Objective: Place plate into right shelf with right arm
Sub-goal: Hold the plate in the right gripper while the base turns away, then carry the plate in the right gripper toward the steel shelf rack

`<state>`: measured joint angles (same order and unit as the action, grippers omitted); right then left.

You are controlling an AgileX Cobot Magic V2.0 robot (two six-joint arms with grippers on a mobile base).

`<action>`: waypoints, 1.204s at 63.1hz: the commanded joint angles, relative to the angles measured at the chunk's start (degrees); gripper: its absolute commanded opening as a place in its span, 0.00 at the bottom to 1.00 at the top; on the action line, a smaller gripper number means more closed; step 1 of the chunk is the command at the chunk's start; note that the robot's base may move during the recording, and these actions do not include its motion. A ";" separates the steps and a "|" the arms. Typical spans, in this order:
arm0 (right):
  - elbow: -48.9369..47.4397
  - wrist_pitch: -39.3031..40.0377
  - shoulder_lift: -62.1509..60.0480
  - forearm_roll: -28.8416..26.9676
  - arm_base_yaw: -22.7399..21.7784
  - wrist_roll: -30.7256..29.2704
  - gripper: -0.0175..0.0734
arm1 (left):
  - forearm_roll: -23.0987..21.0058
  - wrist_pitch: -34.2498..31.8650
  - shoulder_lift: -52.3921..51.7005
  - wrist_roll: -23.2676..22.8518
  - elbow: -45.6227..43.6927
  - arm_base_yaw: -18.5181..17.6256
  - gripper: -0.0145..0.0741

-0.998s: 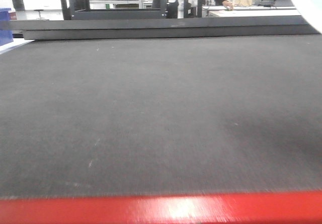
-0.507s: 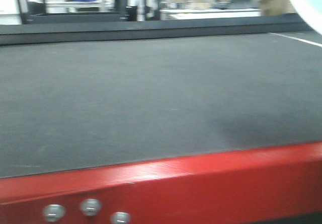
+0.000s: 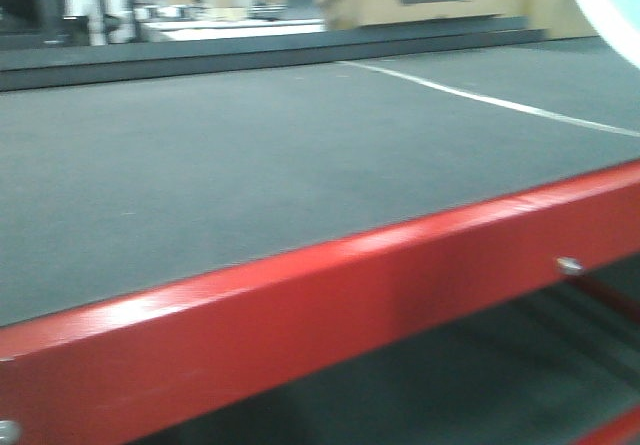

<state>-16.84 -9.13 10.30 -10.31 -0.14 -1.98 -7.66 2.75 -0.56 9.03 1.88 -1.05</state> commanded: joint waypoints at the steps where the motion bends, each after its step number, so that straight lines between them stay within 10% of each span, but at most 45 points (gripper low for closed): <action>1: -1.74 5.05 0.44 -0.13 -0.39 -0.38 0.25 | -0.47 -5.16 -0.59 -0.40 0.59 -0.11 0.02; 76: -1.74 5.05 0.44 -0.13 -0.39 -0.38 0.25 | -0.47 -5.16 -0.59 -0.40 0.59 -0.11 0.02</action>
<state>-16.84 -9.13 10.26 -10.31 -0.14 -1.98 -7.66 2.75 -0.56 9.03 1.88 -1.05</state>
